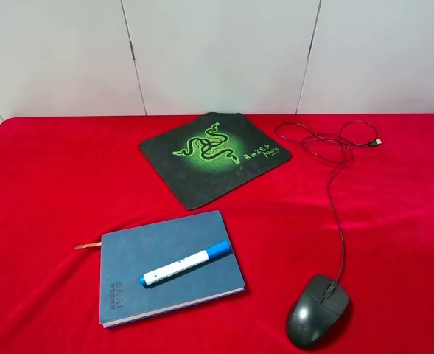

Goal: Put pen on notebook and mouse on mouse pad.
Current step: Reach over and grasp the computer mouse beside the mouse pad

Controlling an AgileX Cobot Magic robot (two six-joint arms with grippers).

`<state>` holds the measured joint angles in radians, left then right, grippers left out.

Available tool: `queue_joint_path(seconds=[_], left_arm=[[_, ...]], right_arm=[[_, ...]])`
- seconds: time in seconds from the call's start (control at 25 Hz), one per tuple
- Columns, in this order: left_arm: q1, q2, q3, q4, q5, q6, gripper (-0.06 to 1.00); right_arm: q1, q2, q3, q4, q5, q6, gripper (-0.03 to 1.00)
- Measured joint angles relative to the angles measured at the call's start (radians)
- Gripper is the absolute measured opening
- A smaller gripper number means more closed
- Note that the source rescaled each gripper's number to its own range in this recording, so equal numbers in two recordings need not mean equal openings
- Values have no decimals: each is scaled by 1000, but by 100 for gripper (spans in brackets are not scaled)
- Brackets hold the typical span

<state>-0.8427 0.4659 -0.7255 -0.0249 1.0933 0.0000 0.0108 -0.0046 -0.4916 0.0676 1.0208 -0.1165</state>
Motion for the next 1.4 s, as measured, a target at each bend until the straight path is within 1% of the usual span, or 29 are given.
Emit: queue_joint_path(seconds=[0.12, 0.32, 0.72, 1.0, 1.2, 1.28, 1.4], left_arm=[[36, -14, 1, 5, 0, 0, 100], [160, -75, 27, 10, 3, 0, 100], [493, -334, 221, 10, -15, 0, 100], [711, -445, 237, -49, -31, 90, 100], [813, -469, 237, -65, -32, 110, 100], [835, -469, 237, -65, -32, 113, 100], [841, -469, 237, -64, -32, 113, 100]], right_arm=[[0, 0, 0, 0, 0, 0, 100], [0, 0, 0, 0, 1, 0, 100], [0, 0, 0, 0, 1, 0, 100], [0, 0, 0, 0, 1, 0, 100], [0, 0, 0, 0, 1, 0, 100], [0, 0, 0, 0, 1, 0, 100], [0, 0, 0, 0, 1, 0, 100]])
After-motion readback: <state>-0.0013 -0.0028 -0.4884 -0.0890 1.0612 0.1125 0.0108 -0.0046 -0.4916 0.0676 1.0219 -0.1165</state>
